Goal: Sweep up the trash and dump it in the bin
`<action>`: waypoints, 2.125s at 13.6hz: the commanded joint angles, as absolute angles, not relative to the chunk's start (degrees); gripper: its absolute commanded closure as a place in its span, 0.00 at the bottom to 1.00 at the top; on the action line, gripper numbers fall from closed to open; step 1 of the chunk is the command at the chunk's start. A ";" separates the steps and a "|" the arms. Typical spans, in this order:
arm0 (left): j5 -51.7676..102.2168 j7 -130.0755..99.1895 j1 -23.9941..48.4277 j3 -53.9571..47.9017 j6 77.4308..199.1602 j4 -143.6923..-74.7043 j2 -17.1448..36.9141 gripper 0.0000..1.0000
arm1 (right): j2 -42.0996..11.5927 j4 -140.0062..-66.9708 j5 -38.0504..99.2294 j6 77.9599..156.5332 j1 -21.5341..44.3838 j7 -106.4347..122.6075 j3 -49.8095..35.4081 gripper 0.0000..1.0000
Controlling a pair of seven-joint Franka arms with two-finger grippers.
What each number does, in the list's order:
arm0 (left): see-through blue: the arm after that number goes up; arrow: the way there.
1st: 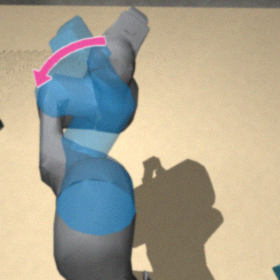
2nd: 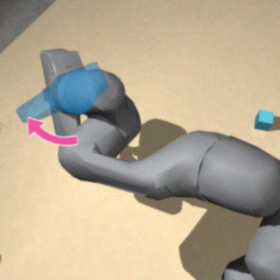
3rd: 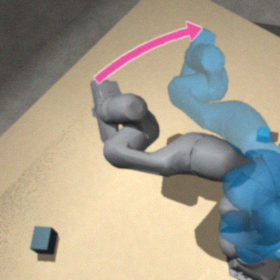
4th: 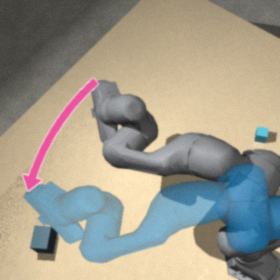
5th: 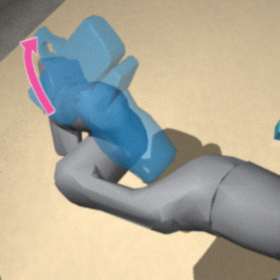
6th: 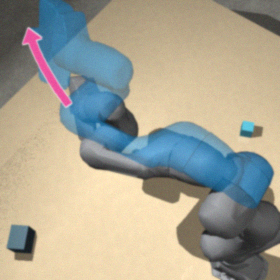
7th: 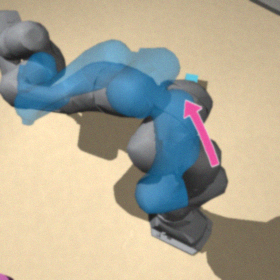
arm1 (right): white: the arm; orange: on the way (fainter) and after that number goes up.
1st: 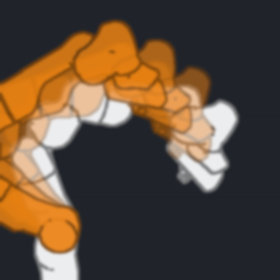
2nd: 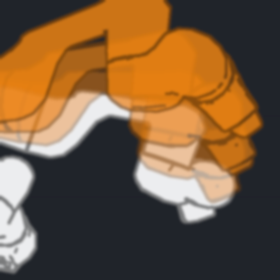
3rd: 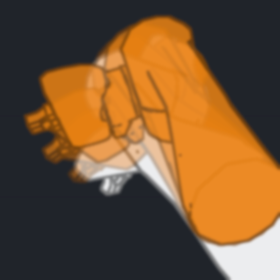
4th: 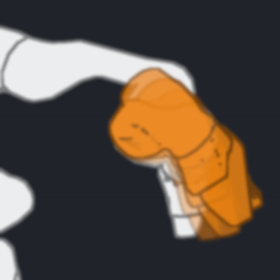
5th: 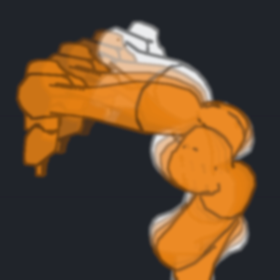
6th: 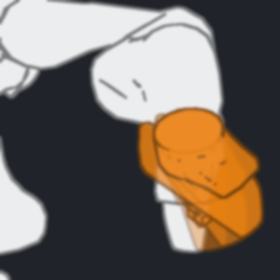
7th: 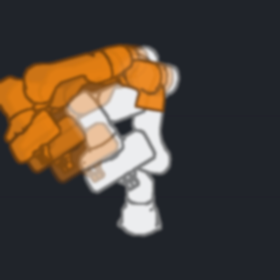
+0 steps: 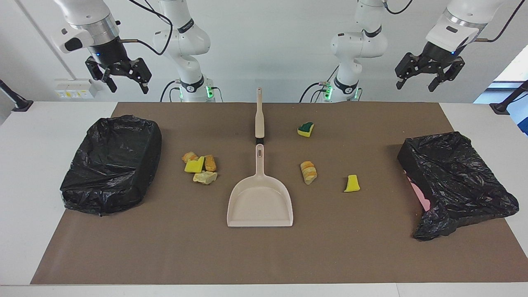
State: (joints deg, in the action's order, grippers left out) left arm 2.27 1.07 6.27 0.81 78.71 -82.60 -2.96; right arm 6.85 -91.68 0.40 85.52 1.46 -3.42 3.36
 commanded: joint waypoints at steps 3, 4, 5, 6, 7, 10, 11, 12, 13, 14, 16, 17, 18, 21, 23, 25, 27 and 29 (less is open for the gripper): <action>2.72 0.97 6.06 0.44 77.87 -82.79 -3.69 0.00 | 6.42 -90.88 0.70 84.99 0.79 -1.41 3.69 0.00; 2.72 0.97 6.06 0.44 77.78 -82.79 -3.69 0.00 | 6.42 -90.88 0.70 84.73 0.88 -1.41 3.52 0.00; 2.72 0.97 6.06 0.44 77.87 -82.79 -3.69 0.00 | 6.42 -90.79 0.88 84.81 0.88 -1.41 3.34 0.00; 2.72 0.97 6.06 0.44 77.78 -82.79 -3.69 0.00 | 6.42 -90.79 0.88 84.90 0.88 -1.41 3.34 0.00; 2.72 0.97 6.06 0.44 77.87 -82.79 -3.69 0.00 | 6.42 -90.79 0.88 84.90 0.79 -1.41 3.51 0.00; 2.72 1.05 6.06 0.44 77.87 -82.79 -3.69 0.00 | 6.50 -90.88 0.70 84.81 0.70 -1.41 3.52 0.00; 2.72 1.05 6.06 0.44 77.87 -82.79 -3.69 0.00 | 6.50 -90.97 0.70 84.81 0.70 -1.41 3.52 0.00; 2.72 1.05 6.06 0.44 77.87 -82.79 -3.69 0.00 | 6.50 -90.97 0.70 84.81 0.70 -1.41 3.52 0.00; 2.72 1.05 5.98 0.44 77.87 -82.79 -3.69 0.00 | 6.50 -90.97 0.70 84.73 0.62 -1.41 3.52 0.00; 2.72 1.05 5.98 0.44 77.87 -82.79 -3.69 0.00 | 6.50 -91.05 0.70 84.64 0.62 -1.41 3.52 0.00; 2.72 1.05 5.98 0.44 77.87 -82.79 -3.69 0.00 | 6.59 -91.14 0.70 84.64 0.70 -1.49 3.52 0.00; 2.72 1.05 5.98 0.44 77.87 -82.79 -3.69 0.00 | 6.59 -91.14 0.70 84.46 0.70 -1.67 3.52 0.00; 2.72 0.97 5.98 0.44 77.96 -82.79 -3.69 0.00 | 6.59 -91.14 0.62 84.11 0.62 -1.93 3.52 0.00; 2.72 0.97 6.06 0.35 77.87 -82.88 -3.69 0.00 | 6.68 -91.32 0.09 84.64 0.44 -1.24 3.69 0.00; 2.72 0.88 5.89 0.44 77.87 -82.79 -3.69 0.00 | 7.03 -91.84 0.09 84.64 0.61 -1.23 3.52 0.00; 2.72 0.97 5.89 0.44 77.87 -82.79 -3.69 0.00 | 7.38 -92.28 0.18 84.73 0.53 -1.23 3.60 0.00; 2.72 0.88 5.89 0.44 77.87 -82.88 -3.69 0.00 | 7.47 -92.72 0.18 85.16 0.53 -1.23 3.60 0.00; 2.72 0.97 6.06 0.35 77.96 -82.79 -3.69 0.00 | 7.56 -92.81 0.18 85.08 0.53 -1.23 3.69 0.00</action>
